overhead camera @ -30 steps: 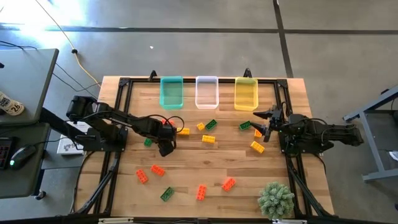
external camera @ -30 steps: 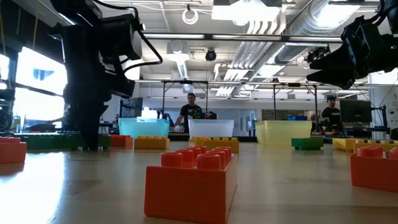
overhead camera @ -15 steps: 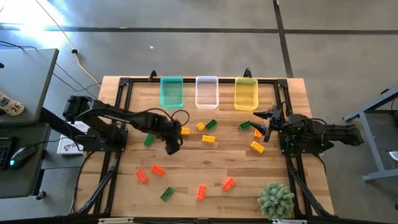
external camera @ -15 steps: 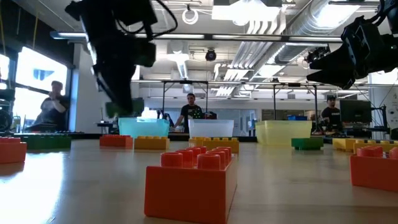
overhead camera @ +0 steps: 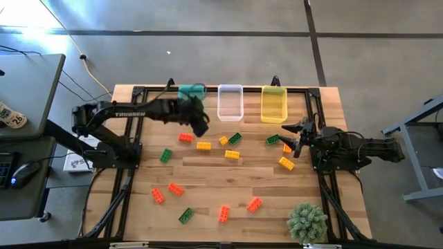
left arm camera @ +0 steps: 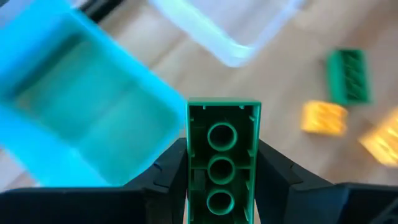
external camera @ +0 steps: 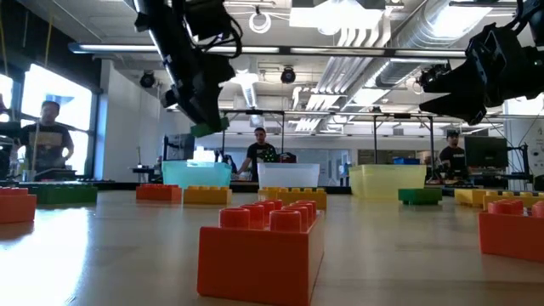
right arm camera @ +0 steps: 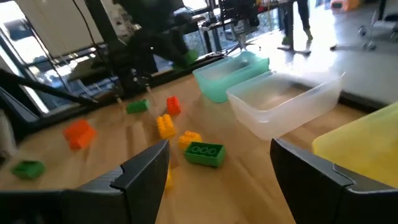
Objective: Sort & place blocks by color
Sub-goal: Put the green game piece into the green bin, then put the yellow game piece into the white bin
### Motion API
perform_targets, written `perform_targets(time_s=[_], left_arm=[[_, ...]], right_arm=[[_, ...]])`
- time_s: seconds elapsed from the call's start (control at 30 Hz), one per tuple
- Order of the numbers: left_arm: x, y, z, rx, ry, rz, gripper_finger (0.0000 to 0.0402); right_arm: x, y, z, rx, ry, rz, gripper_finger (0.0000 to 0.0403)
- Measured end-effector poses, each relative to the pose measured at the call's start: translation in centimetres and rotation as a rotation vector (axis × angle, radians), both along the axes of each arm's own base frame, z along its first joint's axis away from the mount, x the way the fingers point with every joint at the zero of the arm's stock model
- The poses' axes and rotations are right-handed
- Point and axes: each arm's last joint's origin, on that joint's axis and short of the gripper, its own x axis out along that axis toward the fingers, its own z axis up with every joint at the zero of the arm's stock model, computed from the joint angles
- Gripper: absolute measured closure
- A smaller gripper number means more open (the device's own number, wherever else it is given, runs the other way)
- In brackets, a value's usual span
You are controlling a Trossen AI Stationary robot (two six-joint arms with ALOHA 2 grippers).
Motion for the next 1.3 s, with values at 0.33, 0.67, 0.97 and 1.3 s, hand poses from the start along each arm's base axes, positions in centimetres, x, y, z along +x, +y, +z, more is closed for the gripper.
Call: perform_targets(time_s=[0.33, 0.67, 0.97, 1.3], left_arm=[[-3.2, 5.5, -0.6, -0.051, -0.008, 0.179, 0.0293], [-3.6, 7.9, -3.4, -0.131, 0.036, 0.22, 0.0281], [-3.0, 8.3, -4.3, -0.173, 0.0, 0.209, 0.0233], [-2.3, 8.6, -3.3, -0.193, -0.086, 0.162, 0.0196]], right_arm=[[0.0, 0.1, 0.0, 0.283, -0.084, 0.004, 0.0135], [0.0, 0.0, 0.0, 0.343, -0.116, -0.059, 0.0135], [0.0, 0.0, 0.0, 0.453, -0.148, -0.059, 0.0135], [0.1, 0.0, 0.9, 0.512, -0.249, -0.03, 0.0135]])
